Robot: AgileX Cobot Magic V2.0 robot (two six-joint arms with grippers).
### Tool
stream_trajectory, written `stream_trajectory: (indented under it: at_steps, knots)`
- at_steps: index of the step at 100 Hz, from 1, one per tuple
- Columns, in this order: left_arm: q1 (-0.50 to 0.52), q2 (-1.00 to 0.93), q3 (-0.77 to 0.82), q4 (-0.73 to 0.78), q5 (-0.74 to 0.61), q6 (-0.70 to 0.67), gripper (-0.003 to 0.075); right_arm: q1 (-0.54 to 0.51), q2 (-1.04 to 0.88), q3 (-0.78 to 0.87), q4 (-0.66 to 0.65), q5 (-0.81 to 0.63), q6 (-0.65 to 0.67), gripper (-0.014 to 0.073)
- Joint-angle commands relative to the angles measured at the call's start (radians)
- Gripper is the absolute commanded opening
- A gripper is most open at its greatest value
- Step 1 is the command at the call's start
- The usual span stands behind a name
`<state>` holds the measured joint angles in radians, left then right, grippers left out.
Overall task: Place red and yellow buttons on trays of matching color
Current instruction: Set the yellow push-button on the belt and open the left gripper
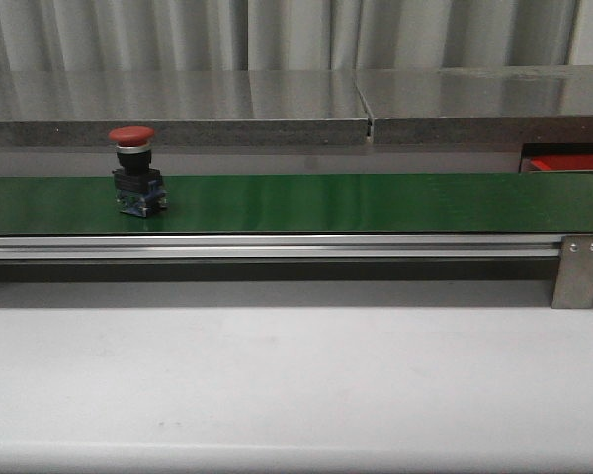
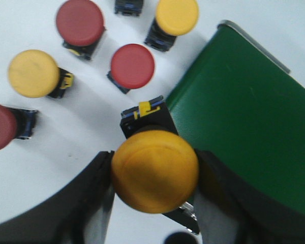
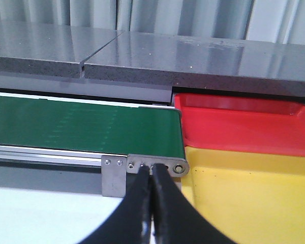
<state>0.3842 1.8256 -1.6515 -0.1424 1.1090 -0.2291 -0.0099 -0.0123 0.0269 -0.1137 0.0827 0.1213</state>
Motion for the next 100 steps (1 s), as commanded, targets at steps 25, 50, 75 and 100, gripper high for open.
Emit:
stream_trajectory:
  at_steps: [25, 50, 75, 100]
  knots:
    - [-0.070, -0.002, -0.026, -0.056, -0.028, 0.006, 0.0207, -0.001, -0.015, -0.023, -0.002, -0.083, -0.001, -0.0067]
    - [-0.070, 0.037, -0.026, -0.052, -0.014, 0.017, 0.0214, -0.001, -0.015, -0.023, -0.002, -0.083, -0.001, -0.0067]
    - [-0.070, 0.043, -0.035, -0.073, -0.022, 0.086, 0.0503, -0.001, -0.015, -0.023, -0.002, -0.083, -0.001, -0.0067]
    - [-0.107, -0.053, -0.045, -0.086, -0.083, 0.139, 0.0533, -0.001, -0.015, -0.023, -0.002, -0.083, -0.001, -0.0067]
